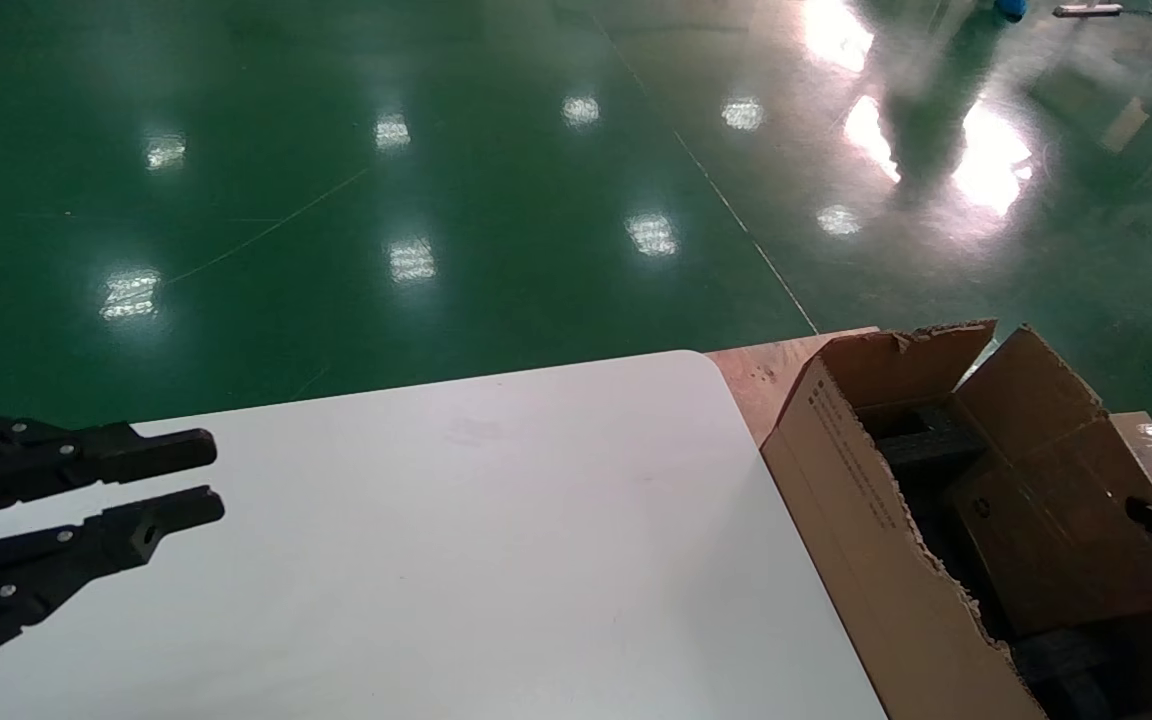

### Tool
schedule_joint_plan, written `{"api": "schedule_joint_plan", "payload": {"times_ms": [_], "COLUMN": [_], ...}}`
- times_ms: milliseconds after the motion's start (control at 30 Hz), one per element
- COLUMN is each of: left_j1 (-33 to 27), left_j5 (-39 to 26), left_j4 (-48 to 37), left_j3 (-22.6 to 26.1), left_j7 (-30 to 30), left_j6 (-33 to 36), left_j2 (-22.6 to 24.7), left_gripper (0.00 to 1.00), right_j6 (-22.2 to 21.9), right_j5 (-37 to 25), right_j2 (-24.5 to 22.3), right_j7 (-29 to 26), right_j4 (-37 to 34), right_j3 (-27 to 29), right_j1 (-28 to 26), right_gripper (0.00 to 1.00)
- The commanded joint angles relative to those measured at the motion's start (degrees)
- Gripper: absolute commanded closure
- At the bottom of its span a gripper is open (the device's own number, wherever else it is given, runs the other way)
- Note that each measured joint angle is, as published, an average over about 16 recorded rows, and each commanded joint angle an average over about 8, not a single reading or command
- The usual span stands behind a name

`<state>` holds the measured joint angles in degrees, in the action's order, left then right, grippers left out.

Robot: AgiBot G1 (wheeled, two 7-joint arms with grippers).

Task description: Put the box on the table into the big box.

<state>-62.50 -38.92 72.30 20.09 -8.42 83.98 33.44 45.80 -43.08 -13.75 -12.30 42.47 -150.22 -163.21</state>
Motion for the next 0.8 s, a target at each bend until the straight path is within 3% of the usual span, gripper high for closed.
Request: {"api": "schedule_joint_plan", "payload": {"times_ms": [33, 800], "left_j1": [0.0, 0.0], "left_j5": [0.0, 0.0], "left_j4": [0.0, 0.0], "left_j3": [0.0, 0.0], "left_j7": [0.0, 0.0], "left_j6": [0.0, 0.0], "left_j2": [0.0, 0.0], "left_gripper": [0.0, 0.0], "right_j6": [-0.2, 0.0], "right_j5": [0.3, 1.0], "right_j2": [0.2, 1.6], "right_j7": [0.1, 1.2], "right_j4": [-0.1, 3.1], "right_j3": [-0.3, 1.9], "right_j1": [0.0, 1.2], "right_gripper": [0.0, 0.0]}}
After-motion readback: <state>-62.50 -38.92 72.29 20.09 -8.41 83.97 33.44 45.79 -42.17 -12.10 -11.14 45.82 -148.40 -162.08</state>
